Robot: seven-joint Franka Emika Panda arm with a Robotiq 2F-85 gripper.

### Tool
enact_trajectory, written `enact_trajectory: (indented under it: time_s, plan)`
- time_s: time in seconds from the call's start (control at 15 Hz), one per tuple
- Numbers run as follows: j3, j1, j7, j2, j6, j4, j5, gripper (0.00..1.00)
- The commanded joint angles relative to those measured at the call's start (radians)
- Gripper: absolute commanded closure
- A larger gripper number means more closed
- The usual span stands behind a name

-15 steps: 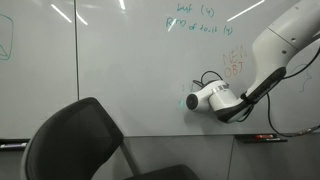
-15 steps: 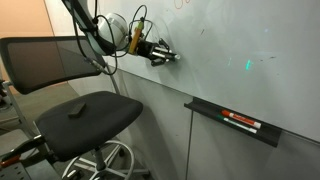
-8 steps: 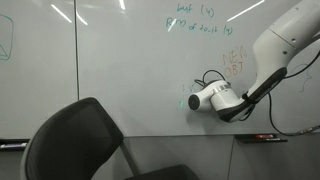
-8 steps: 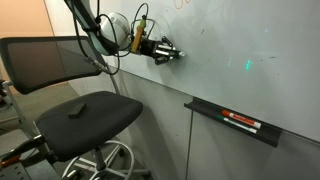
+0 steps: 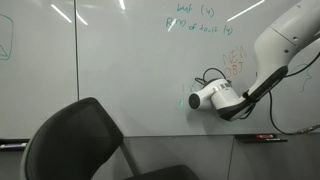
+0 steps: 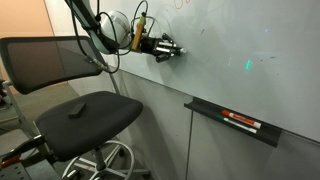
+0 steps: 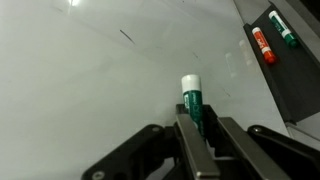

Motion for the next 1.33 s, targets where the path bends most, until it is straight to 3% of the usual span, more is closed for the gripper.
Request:
enact_trajectory:
  time_s: [0.0, 0.53, 0.8, 1.27]
  plan:
    - [0.032, -0.015, -0.024, -0.069, 0.013, -0.052, 0.032, 0.94]
    - [0.148, 0.001, -0.134, -0.181, 0.129, -0.223, 0.295, 0.94]
    - [0.180, 0.026, -0.163, -0.123, 0.227, -0.206, 0.385, 0.94]
    - [0.172, 0.066, -0.171, 0.051, 0.377, -0.128, 0.499, 0.94]
